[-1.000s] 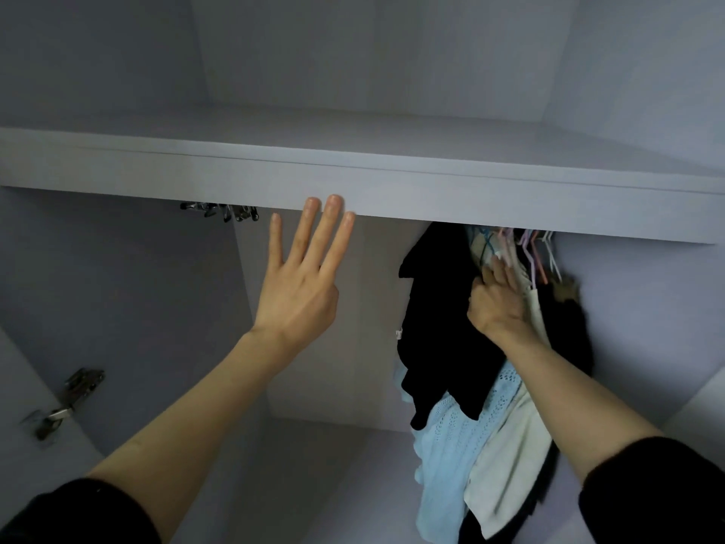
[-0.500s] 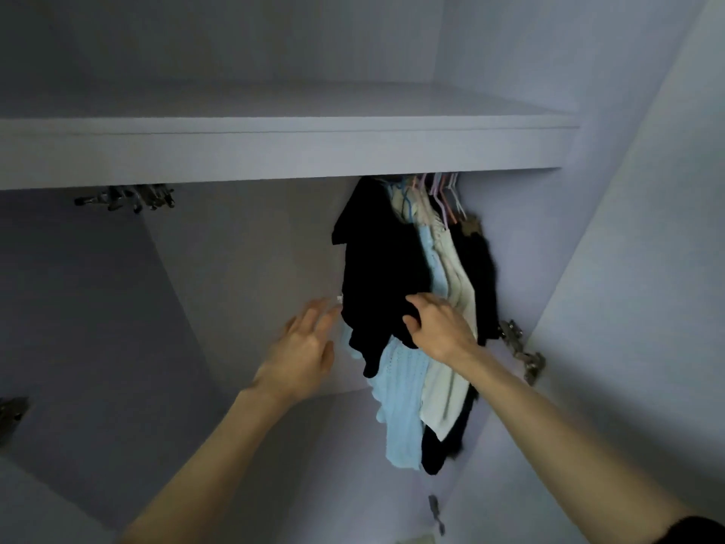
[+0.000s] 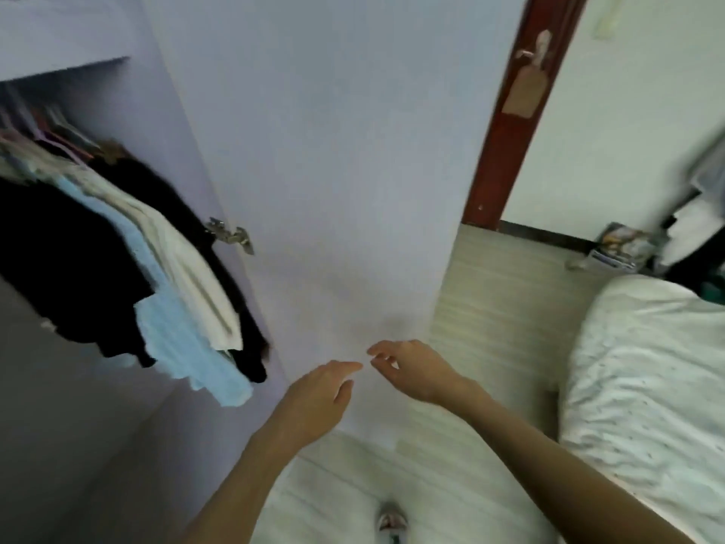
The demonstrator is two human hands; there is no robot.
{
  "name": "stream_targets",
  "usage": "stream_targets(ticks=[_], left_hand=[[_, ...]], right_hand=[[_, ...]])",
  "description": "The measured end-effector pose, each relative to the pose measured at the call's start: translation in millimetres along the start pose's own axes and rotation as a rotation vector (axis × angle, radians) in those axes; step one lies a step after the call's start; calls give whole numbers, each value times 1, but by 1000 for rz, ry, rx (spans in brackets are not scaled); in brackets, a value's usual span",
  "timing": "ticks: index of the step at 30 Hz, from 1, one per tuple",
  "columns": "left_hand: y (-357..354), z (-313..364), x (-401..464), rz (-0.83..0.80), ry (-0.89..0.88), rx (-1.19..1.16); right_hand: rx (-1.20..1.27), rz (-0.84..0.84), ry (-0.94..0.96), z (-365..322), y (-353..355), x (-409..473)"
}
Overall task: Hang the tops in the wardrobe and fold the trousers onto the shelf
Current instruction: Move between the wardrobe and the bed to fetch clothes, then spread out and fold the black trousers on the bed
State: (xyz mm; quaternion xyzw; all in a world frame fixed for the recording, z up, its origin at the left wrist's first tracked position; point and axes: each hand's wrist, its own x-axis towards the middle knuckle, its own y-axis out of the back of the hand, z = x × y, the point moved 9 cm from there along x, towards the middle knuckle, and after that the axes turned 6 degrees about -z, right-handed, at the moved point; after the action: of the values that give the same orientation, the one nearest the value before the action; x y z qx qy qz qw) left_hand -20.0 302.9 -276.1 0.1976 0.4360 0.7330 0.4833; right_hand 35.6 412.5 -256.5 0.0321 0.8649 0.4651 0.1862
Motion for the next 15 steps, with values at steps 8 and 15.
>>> stream_targets(ticks=[8, 15], left_hand=[[-127, 170, 97, -307, -313, 67], [-207, 296, 230, -391, -415, 99]], right_hand=[[181, 223, -390, 204, 51, -137], [293, 318, -547, 366, 120, -195]])
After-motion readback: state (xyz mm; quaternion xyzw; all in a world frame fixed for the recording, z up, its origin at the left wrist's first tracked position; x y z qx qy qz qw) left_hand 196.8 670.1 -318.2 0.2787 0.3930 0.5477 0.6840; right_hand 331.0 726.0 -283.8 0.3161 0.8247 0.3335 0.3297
